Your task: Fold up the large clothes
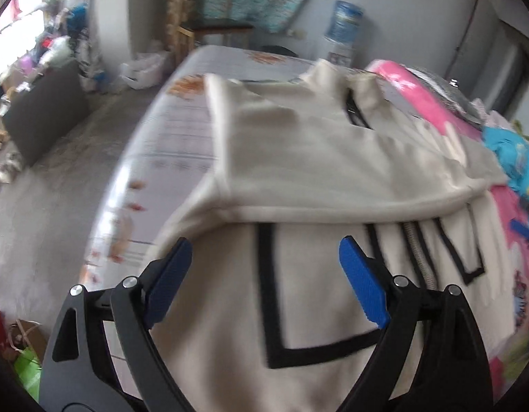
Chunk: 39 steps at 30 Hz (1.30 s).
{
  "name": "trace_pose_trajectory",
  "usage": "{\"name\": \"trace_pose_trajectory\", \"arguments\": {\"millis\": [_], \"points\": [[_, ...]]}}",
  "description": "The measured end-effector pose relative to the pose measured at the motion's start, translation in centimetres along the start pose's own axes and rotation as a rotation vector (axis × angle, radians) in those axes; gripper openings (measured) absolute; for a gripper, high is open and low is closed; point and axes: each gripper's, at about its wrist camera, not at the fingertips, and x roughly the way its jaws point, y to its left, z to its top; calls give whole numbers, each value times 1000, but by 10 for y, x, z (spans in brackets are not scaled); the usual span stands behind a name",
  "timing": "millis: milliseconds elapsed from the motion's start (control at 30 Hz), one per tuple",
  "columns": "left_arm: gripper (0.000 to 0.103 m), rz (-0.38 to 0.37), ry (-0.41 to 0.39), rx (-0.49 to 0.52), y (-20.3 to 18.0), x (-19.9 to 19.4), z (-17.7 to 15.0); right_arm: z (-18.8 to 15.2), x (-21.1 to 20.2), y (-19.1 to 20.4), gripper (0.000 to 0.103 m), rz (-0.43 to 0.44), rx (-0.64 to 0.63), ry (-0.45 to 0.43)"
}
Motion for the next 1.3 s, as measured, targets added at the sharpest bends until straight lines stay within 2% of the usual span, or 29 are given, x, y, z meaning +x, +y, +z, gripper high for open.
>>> {"name": "trace_pose_trajectory", "arguments": {"millis": [33, 67, 167, 300, 433, 533, 567, 600, 633, 700, 800, 967, 1067, 1233, 1300], "points": [[82, 24, -4, 9, 2, 1, 1, 6, 0, -3, 95, 8, 15, 2], [75, 66, -3, 32, 5, 2, 1, 14, 2, -6, 93, 13, 35, 5], [60, 120, 21, 84, 9, 7, 2, 31, 15, -16, 90, 7, 83, 13], [45, 194, 82, 201, 7, 25, 7, 48, 50, -34, 80, -72, 130, 54], [42, 204, 110, 310, -1, 42, 12, 64, 75, -51, 72, -130, 178, 84], [42, 213, 88, 362, -4, 47, 14, 73, 88, -53, 67, -138, 182, 104], [39, 218, 81, 375, -5, 48, 15, 73, 90, -53, 65, -144, 180, 108], [31, 222, 74, 385, -6, 49, 16, 75, 93, -51, 64, -153, 173, 113], [29, 225, 66, 391, -7, 51, 16, 75, 96, -48, 63, -162, 162, 119], [19, 234, 36, 390, -7, 50, 17, 76, 99, -45, 63, -181, 140, 129], [14, 215, -3, 319, 0, 43, 20, 78, 101, -40, 63, -198, 115, 141], [12, 161, -10, 158, 30, 37, 28, 80, 95, -42, 61, -174, 118, 155], [12, 142, 12, 125, 39, 43, 27, 76, 105, -39, 60, -157, 112, 195], [14, 154, 9, 118, 37, 45, 24, 71, 119, -24, 60, -194, 24, 220], [15, 157, 9, 117, 36, 44, 22, 72, 122, -22, 54, -220, -1, 214]]}}
